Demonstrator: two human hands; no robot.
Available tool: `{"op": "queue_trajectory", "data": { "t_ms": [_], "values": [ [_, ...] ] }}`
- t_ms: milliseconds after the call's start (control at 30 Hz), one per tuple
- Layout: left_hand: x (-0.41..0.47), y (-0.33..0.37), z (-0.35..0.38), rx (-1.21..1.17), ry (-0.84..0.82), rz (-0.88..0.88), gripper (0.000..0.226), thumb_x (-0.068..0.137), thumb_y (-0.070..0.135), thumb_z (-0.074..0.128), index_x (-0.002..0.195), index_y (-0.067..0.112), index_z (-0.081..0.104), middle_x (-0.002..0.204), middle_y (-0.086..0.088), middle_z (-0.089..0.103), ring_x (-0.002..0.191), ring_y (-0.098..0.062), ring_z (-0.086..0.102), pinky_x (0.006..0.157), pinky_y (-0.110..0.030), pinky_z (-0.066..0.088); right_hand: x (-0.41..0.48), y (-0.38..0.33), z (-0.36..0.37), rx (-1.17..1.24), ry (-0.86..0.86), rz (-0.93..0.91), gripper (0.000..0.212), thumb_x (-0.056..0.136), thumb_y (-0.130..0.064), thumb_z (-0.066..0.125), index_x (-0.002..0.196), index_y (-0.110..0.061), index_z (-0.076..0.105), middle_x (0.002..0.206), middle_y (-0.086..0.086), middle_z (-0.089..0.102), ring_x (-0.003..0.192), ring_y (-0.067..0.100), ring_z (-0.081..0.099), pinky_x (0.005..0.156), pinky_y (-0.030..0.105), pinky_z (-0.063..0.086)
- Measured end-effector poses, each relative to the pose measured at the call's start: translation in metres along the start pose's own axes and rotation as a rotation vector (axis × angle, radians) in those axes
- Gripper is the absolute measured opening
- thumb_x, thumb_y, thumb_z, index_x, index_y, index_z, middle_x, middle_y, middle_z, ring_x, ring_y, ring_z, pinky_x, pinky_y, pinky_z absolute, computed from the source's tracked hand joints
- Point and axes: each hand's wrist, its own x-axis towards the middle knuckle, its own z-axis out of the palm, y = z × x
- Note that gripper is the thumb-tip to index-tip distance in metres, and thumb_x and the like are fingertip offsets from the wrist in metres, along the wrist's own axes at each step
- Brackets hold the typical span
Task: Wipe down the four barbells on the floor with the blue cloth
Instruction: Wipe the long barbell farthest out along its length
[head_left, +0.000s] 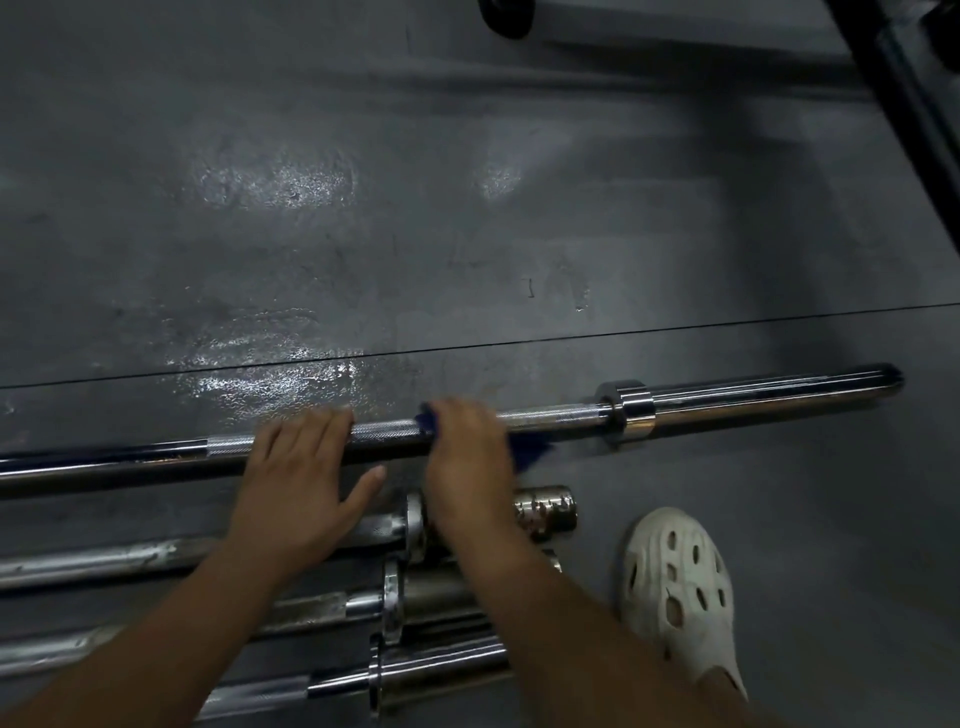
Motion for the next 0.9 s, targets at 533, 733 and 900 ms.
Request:
{"op": "queue_trajectory", "data": {
  "t_ms": [533,733,900],
  "values": [
    [0.001,-0.008,0.002,-0.014,-0.037,0.01,0.085,0.091,0.073,0.016,0.153,0.018,0.034,0.159,-0.004,0.034,0.149,-0.022,0.023,0.12,-0.037,0.001,0.019,0.061,-0.048,-0.087,-0.124,-0.108,0.035,0.087,-0.005,0.05,0.117,-0.019,0.062,0.109,0.0,0.062,0.097,0.019,0.056,0.085,0.034,0.049],
    [0.003,-0.007,0.005,-0.018,-0.034,0.007,0.086,0.091,0.074,0.018,0.153,0.016,0.035,0.158,-0.005,0.035,0.148,-0.023,0.024,0.12,-0.039,0.004,0.017,0.088,-0.054,-0.216,0.125,0.144,0.032,0.086,0.001,0.062,0.117,-0.004,0.064,0.124,0.011,0.052,0.116,0.027,0.045,0.095,0.04,0.048],
    [0.007,-0.01,0.004,-0.03,-0.04,0.016,0.089,0.089,0.077,0.014,0.154,0.018,0.033,0.16,-0.004,0.032,0.149,-0.022,0.022,0.12,-0.041,0.004,0.038,0.102,-0.069,-0.202,0.149,0.158,0.05,0.081,0.005,0.06,0.126,-0.015,0.059,0.113,0.005,0.058,0.107,0.024,0.049,0.086,0.037,0.047]
  ]
}}
